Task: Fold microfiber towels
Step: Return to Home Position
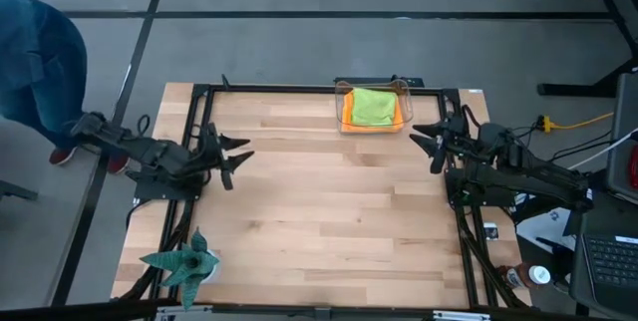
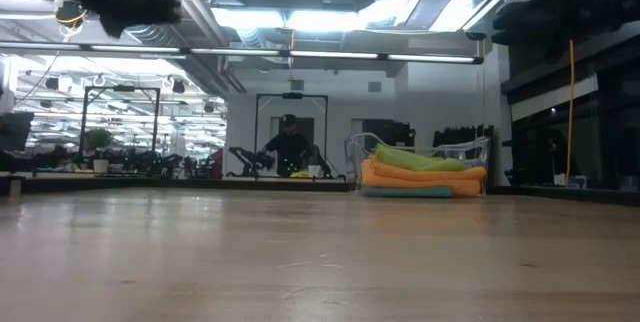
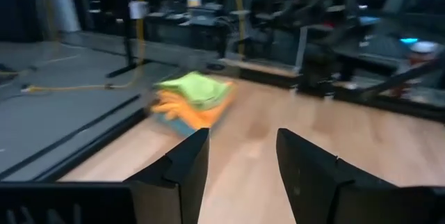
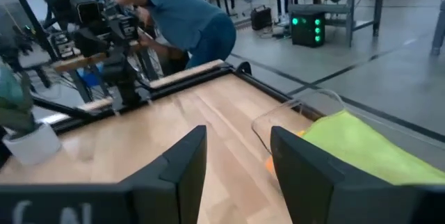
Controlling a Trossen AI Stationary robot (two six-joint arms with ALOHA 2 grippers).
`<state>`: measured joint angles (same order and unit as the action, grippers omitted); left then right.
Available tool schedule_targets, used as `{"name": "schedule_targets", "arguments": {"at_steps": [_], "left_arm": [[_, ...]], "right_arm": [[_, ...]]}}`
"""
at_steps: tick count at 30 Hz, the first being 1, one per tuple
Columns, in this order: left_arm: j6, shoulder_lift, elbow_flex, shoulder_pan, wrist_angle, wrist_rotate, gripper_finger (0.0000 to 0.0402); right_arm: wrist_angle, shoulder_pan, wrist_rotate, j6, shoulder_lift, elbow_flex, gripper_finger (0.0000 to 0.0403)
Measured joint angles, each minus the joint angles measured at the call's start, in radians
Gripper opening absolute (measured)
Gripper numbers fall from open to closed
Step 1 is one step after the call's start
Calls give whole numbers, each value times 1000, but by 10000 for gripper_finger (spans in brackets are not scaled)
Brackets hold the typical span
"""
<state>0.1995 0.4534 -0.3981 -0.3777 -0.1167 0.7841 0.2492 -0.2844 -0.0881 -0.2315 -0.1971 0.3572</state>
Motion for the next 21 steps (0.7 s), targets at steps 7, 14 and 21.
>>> {"name": "schedule_targets", "arguments": {"at_steps": [7,14,21], "left_arm": [[-39,-149,117,159,7,-115,161],[-58,-225,276,312,148,-270,161],[-109,-244,365,371,250,-356,161]], "right_arm": [[5,0,-17,53,6,-1,163],[29,0,-17,60,6,-1,163],[93,0,-33,83,5,-1,163]]}}
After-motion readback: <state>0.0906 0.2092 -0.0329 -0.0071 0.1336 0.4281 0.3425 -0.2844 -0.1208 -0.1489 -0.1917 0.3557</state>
